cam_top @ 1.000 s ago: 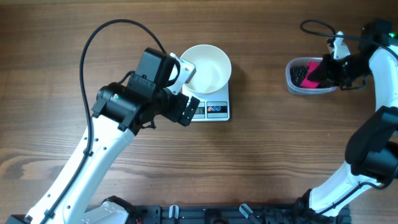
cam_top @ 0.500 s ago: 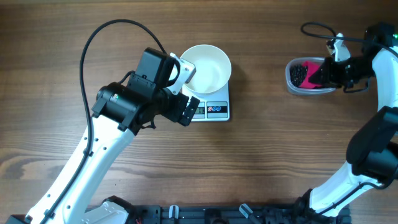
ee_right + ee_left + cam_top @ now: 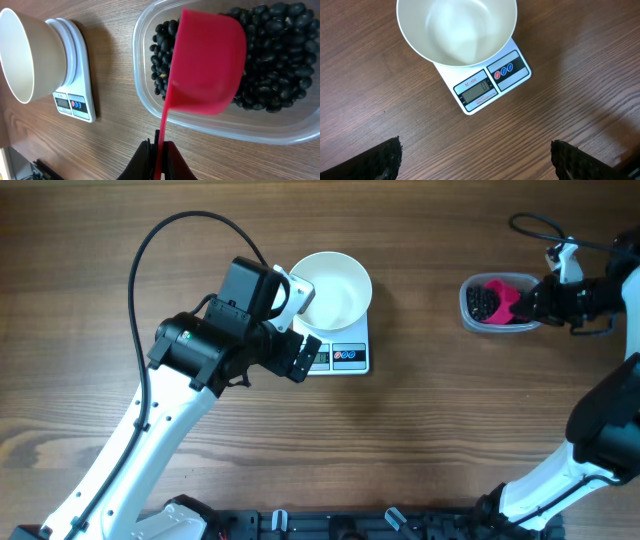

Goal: Scoop item into bowl and weigh 150g on scale
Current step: 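Dip the scoop into the black beans with the right gripper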

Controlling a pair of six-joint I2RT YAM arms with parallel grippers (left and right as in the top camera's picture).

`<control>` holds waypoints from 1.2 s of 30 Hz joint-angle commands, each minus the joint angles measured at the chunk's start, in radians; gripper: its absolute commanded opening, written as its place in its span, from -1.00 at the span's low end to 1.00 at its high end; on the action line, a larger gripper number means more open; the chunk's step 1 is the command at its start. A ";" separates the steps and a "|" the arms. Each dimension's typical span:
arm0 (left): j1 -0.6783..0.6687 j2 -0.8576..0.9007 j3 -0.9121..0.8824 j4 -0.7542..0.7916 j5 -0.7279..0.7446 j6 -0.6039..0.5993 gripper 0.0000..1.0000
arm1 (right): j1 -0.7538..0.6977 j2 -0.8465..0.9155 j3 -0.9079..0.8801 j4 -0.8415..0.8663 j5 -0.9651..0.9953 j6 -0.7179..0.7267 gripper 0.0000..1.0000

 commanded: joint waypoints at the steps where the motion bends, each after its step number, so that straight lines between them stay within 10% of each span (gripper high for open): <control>1: 0.003 -0.005 -0.003 0.002 -0.006 -0.003 1.00 | -0.023 -0.002 -0.003 -0.004 -0.050 -0.027 -0.91; 36: 0.003 -0.005 -0.003 0.002 -0.006 -0.002 1.00 | -0.234 -0.002 -0.003 -0.100 -0.351 -0.132 -0.92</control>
